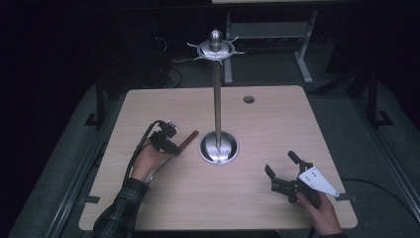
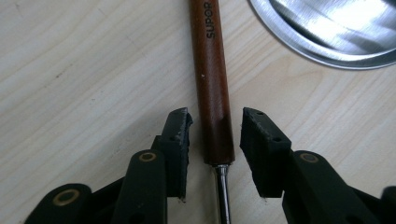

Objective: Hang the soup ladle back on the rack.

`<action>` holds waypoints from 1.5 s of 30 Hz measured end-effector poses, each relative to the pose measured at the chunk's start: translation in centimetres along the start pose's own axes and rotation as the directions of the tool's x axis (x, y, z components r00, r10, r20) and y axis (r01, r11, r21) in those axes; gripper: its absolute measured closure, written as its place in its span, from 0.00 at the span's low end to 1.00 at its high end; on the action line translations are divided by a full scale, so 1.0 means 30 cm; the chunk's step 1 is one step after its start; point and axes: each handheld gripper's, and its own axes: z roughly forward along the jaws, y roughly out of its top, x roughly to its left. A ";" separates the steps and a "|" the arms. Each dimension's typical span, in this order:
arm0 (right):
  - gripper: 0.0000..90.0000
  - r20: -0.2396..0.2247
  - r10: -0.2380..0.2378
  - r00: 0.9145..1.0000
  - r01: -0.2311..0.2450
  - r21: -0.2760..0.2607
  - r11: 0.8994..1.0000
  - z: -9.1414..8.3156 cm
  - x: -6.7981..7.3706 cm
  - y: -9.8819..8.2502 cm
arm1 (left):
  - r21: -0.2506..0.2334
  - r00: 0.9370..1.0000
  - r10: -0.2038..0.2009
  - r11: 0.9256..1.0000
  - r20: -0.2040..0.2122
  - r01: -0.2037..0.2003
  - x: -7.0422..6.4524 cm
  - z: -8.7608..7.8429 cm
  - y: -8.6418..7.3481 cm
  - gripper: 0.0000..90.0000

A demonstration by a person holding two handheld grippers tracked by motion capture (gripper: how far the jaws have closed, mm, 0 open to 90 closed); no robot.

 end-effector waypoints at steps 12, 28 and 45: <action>0.07 -0.001 0.003 1.000 -0.003 0.000 1.000 0.000 0.000 0.000 | 0.032 1.000 0.015 0.999 -0.026 -0.014 -0.012 0.023 -0.001 0.73; 0.07 -0.001 0.000 1.000 0.000 0.000 1.000 0.000 0.000 0.000 | 0.013 0.999 -0.010 1.000 -0.042 0.010 -0.015 0.024 -0.006 0.82; 0.07 0.000 -0.003 1.000 0.003 -0.002 1.000 0.000 0.001 0.000 | -0.124 1.000 -0.020 0.992 0.007 0.021 -0.006 -0.062 -0.021 0.82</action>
